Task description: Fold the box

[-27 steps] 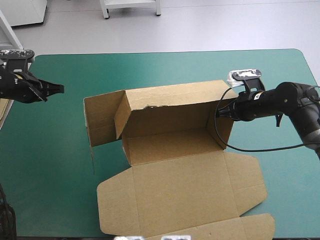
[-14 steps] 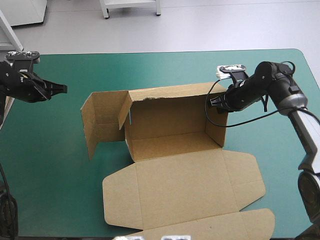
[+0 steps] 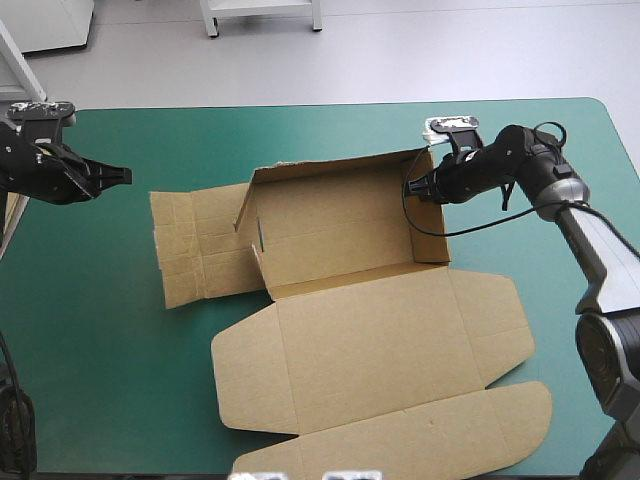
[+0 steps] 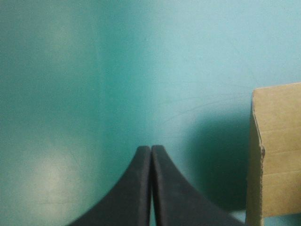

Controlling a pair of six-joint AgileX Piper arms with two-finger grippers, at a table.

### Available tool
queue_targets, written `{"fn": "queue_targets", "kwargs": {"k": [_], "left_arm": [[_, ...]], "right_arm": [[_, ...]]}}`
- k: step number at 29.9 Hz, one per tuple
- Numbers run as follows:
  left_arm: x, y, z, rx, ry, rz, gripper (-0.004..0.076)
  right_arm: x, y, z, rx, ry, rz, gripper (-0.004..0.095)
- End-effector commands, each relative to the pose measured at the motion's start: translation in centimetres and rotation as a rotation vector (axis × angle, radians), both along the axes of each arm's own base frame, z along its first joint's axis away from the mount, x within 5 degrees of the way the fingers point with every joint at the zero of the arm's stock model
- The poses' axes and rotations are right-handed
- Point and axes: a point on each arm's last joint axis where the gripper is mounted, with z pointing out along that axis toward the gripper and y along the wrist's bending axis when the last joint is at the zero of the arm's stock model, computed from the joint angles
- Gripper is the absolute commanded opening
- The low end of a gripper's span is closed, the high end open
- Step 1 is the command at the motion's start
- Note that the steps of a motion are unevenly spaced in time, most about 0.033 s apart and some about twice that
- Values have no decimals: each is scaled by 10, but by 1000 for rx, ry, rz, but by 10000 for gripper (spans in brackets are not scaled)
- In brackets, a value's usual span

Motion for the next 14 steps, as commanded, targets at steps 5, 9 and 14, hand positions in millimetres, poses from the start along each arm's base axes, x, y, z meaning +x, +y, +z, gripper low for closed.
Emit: {"fn": "queue_targets", "kwargs": {"k": [5, 9, 14], "left_arm": [[-6, -3, 22, 0, -113, -5, -8], [-6, -3, 22, 0, -111, -6, -8], [-7, -3, 22, 0, -109, -6, -8]], "right_arm": [[-6, 2, 33, 81, -109, -1, 486], [-14, 2, 41, 92, -103, 16, 513], [-32, -2, 67, 69, -144, 36, 511]]}}
